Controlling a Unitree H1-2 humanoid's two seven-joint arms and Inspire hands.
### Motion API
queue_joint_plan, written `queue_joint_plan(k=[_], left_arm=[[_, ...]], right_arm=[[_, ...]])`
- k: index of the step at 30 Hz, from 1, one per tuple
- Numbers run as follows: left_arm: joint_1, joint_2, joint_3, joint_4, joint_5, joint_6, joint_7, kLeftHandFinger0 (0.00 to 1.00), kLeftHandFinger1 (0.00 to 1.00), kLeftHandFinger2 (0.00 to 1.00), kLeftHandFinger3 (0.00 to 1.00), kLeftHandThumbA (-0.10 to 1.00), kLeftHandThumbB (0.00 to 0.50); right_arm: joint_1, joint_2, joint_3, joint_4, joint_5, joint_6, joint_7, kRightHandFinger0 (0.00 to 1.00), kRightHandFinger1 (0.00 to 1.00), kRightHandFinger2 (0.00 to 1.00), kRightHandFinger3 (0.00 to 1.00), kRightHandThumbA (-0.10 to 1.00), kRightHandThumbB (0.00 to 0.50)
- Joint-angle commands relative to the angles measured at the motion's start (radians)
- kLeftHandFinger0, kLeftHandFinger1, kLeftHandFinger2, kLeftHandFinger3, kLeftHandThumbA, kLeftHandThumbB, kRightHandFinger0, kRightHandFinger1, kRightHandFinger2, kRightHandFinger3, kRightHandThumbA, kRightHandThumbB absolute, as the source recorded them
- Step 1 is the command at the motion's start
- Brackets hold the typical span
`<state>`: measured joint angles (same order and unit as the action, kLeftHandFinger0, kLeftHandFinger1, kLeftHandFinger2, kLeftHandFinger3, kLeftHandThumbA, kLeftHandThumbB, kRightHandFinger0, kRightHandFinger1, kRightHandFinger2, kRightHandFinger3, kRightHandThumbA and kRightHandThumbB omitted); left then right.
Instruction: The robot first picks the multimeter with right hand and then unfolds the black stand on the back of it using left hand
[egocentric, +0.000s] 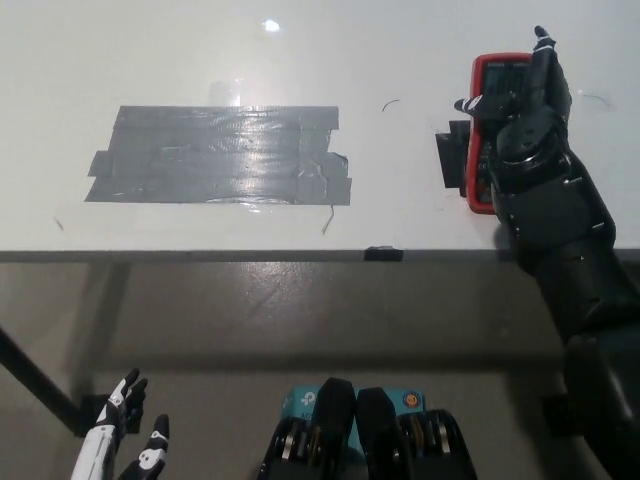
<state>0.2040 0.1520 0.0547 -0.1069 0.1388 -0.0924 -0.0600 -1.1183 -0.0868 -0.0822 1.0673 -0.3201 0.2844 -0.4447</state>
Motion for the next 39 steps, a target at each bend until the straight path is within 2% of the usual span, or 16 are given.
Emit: queue_joint_plan(k=[1, 5, 6, 7, 8, 9, 11, 14, 17, 22, 26, 28, 29, 33, 38, 39], left_arm=[[0.002, 0.004, -0.001, -0.022, 0.002, -0.03, 0.013, 1.0, 1.0, 1.0, 1.0, 0.56, 0.077], [-0.01, 0.004, 0.0, -0.019, -0.002, -0.031, 0.013, 1.0, 1.0, 1.0, 1.0, 0.56, 0.078], [-0.012, 0.007, 0.001, -0.022, 0.004, -0.029, 0.015, 1.0, 1.0, 1.0, 1.0, 0.56, 0.075], [-0.012, 0.007, 0.003, -0.024, 0.004, -0.028, 0.015, 1.0, 1.0, 1.0, 1.0, 0.56, 0.072], [-0.011, 0.008, 0.003, -0.026, 0.005, -0.026, 0.015, 1.0, 1.0, 1.0, 1.0, 0.57, 0.071], [-0.011, 0.01, 0.003, -0.028, 0.008, -0.025, 0.015, 1.0, 1.0, 1.0, 1.0, 0.58, 0.067], [-0.018, 0.01, 0.002, -0.03, 0.01, -0.022, 0.014, 1.0, 1.0, 1.0, 1.0, 0.59, 0.066], [-0.022, 0.01, 0.004, -0.033, 0.002, -0.019, 0.011, 1.0, 1.0, 1.0, 1.0, 0.59, 0.067], [-0.025, 0.011, 0.01, -0.036, -0.003, -0.018, 0.012, 1.0, 1.0, 1.0, 1.0, 0.59, 0.068], [-0.035, 0.015, 0.01, -0.035, -0.003, -0.02, 0.008, 1.0, 1.0, 1.0, 1.0, 0.6, 0.067], [-0.036, 0.019, 0.007, -0.032, 0.008, -0.02, 0.008, 1.0, 1.0, 1.0, 1.0, 0.6, 0.071], [-0.037, 0.02, 0.008, -0.031, 0.007, -0.019, 0.007, 1.0, 1.0, 1.0, 1.0, 0.6, 0.078], [-0.036, 0.02, 0.008, -0.028, 0.004, -0.022, 0.008, 1.0, 1.0, 1.0, 1.0, 0.6, 0.079], [-0.034, 0.021, 0.007, -0.019, 0.005, -0.031, 0.008, 1.0, 1.0, 1.0, 1.0, 0.6, 0.083], [-0.028, 0.02, 0.008, -0.02, -0.005, -0.037, 0.004, 1.0, 1.0, 1.0, 1.0, 0.6, 0.09], [-0.019, 0.018, 0.008, -0.029, -0.012, -0.036, 0.002, 1.0, 1.0, 1.0, 1.0, 0.58, 0.09]], right_arm=[[-0.057, 0.026, -0.047, 0.002, 0.071, -0.055, -0.103, 1.0, 1.0, 1.0, 1.0, 1.0, 0.39], [-0.08, 0.039, -0.106, 0.06, 0.103, -0.097, -0.226, 1.0, 1.0, 1.0, 1.0, 0.7, 0.343], [-0.074, 0.033, -0.091, 0.087, 0.079, -0.144, -0.281, 0.67, 0.81, 1.0, 1.0, 0.4, 0.258], [-0.071, 0.026, -0.078, 0.11, 0.067, -0.14, -0.288, 0.28, 0.36, 0.58, 1.0, 0.23, 0.259], [-0.059, 0.024, -0.075, 0.124, 0.069, -0.16, -0.29, 0.08, 0.15, 0.33, 0.76, -0.03, 0.242], [-0.047, 0.021, -0.074, 0.141, 0.073, -0.186, -0.294, 0.0, 0.01, 0.08, 0.34, -0.1, 0.247], [-0.037, 0.016, -0.06, 0.175, 0.07, -0.218, -0.306, 0.0, 0.0, 0.0, 0.09, -0.1, 0.274], [-0.031, 0.016, -0.038, 0.205, 0.065, -0.248, -0.312, 0.0, 0.0, 0.04, 0.15, -0.1, 0.271], [-0.047, 0.017, -0.027, 0.236, 0.069, -0.27, -0.32, 0.0, 0.0, 0.0, 0.01, -0.1, 0.235], [-0.05, 0.014, -0.029, 0.213, 0.093, -0.352, -0.314, 0.0, 0.0, 0.02, 0.0, -0.1, 0.237], [-0.064, 0.02, -0.067, 0.165, 0.148, -0.411, -0.295, 0.0, 0.06, 0.39, 0.46, -0.1, 0.219], [-0.078, 0.026, -0.1, 0.123, 0.186, -0.408, -0.286, 0.0, 0.02, 0.37, 0.15, -0.1, 0.208], [-0.074, 0.031, -0.113, 0.088, 0.202, -0.42, -0.274, 0.0, 0.0, 0.39, 0.13, -0.1, 0.206], [-0.048, 0.051, -0.142, -0.129, 0.258, -0.436, -0.197, 0.0, 0.12, 0.57, 0.53, -0.1, 0.199], [0.003, 0.101, -0.197, -0.469, 0.399, -0.305, -0.116, 0.0, 0.12, 0.6, 0.61, -0.1, 0.115], [0.033, 0.125, -0.221, -0.589, 0.513, -0.29, -0.043, 0.0, 0.16, 0.63, 0.74, -0.1, 0.083]])
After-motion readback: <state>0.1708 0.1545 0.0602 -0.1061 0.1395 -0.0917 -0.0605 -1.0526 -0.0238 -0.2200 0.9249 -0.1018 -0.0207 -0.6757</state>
